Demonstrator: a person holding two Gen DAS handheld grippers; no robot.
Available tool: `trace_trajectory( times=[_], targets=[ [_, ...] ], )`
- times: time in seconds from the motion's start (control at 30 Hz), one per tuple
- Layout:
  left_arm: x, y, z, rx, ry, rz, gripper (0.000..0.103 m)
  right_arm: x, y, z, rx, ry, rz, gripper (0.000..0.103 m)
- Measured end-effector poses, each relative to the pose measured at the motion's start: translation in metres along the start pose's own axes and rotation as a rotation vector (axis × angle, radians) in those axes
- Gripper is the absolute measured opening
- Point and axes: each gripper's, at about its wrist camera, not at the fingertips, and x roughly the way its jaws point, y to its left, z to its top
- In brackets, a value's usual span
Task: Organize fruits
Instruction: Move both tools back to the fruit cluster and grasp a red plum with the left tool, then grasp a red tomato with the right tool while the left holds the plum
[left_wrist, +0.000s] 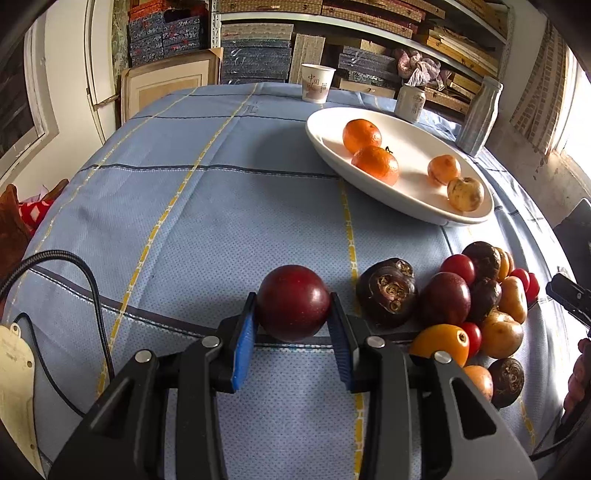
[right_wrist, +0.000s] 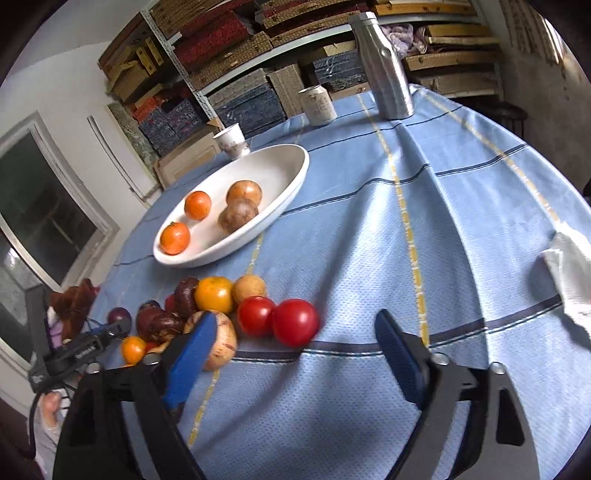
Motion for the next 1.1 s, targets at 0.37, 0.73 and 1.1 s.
trace_trajectory(
  times=[0.37, 0.73, 1.1],
  targets=[
    [0.002, -0.001, -0.001, 0.006, 0.006, 0.005, 0.037, 0.021, -0.006, 0.004, 0.032, 0.079, 0.023, 0.037],
    [0.004, -0.001, -0.001, 0.01, 0.017, 0.007, 0.037, 0.029, 0.0, 0.012, -0.029, 0.079, -0.008, 0.032],
    [0.005, -0.002, -0.001, 0.013, 0.02, 0.004, 0.037, 0.029, -0.005, 0.012, -0.009, 0.093, 0.034, 0.029]
  ],
)
